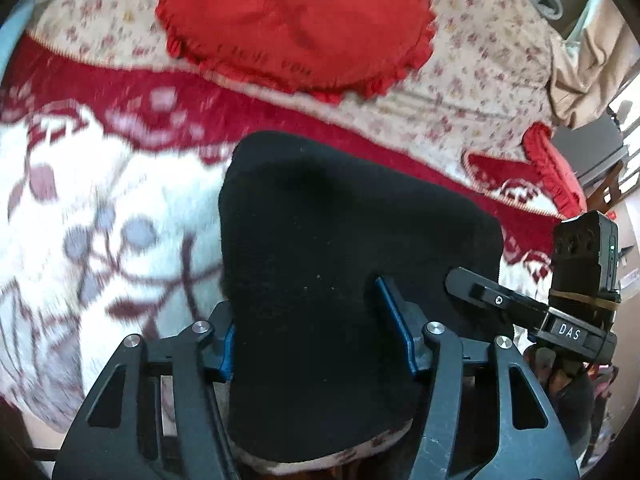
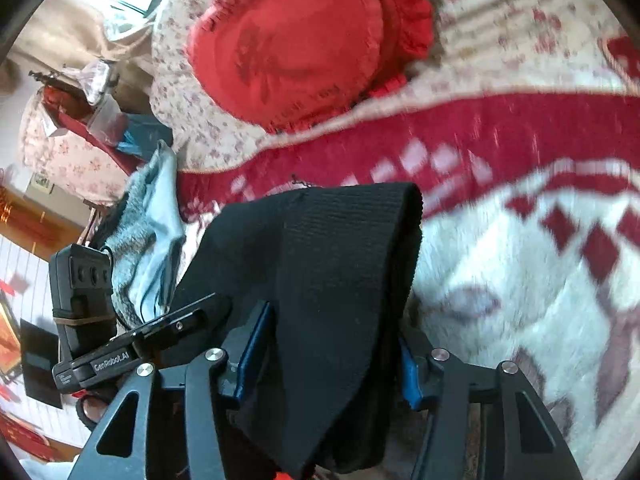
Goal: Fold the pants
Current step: 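Press and square the folded pants bundle with both grippers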
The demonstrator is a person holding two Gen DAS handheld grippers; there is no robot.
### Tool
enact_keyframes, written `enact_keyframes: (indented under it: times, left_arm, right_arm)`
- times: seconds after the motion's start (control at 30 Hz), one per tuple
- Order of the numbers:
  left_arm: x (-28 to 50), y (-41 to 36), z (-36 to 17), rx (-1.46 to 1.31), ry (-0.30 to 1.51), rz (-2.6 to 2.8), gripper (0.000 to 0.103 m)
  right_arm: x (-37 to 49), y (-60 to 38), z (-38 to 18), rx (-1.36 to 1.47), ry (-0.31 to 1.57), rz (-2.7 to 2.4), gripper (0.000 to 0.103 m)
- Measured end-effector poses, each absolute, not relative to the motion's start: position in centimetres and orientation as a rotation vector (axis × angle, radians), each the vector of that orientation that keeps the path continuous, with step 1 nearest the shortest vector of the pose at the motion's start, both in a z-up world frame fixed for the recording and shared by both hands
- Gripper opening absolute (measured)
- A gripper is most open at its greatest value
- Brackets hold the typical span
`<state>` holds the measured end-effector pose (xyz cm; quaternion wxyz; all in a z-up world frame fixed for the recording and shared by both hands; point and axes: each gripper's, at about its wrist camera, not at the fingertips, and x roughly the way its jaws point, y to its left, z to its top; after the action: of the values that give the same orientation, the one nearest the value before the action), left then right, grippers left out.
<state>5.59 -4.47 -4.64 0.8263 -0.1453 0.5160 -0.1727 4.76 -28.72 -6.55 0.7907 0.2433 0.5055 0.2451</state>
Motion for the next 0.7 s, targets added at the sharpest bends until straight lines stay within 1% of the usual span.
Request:
enact_keyframes:
  times: [0.1,0.17,0.3,0.37,0.4,0.43,0.5,0.7]
  left_arm:
    - [7.3,-4.5,-3.4,-0.303,1.056,-0.363,0.059]
    - [8.9,-4.5,-3.4,-0.296,1.053,-0.351,0.059]
    - [11.7,-4.6,-6.1,-0.278,1.113,-0.3,0.059]
    - [12.1,-4.3,-7.5,-0.291,1.132,-0.298,0.065]
    - [12.0,-4.2,-7.6,-0.296,1.124,-0.294,0.071]
    - [11.9,-4.0,-7.6,-0.289,1.114,-0.286,0.073]
    - [11.7,-3.9,-7.4,-0.284,1.111,-0.285,0.073]
    - [10.0,-3.8,-6.1,-0.235,1.076,-0.235,0.073]
  right_arm:
    - [6.4,-28.8,-5.1,0.529,1.032,0.53,0.053]
    - [8.0,-28.6,-4.7,0.517,1.021,0.519,0.053]
    - [10.9,-28.6,-6.4,0.482,1.053,0.474,0.055]
    - [11.9,-28.2,-8.0,0.405,1.107,0.413,0.058]
    - [11.8,-28.2,-8.2,0.397,1.099,0.411,0.058]
    - [11.5,-28.5,-8.0,0.404,1.085,0.412,0.058]
    - [10.8,-29.0,-7.3,0.394,1.068,0.386,0.058]
    - [7.7,-27.6,-3.4,0.24,0.977,0.339,0.058]
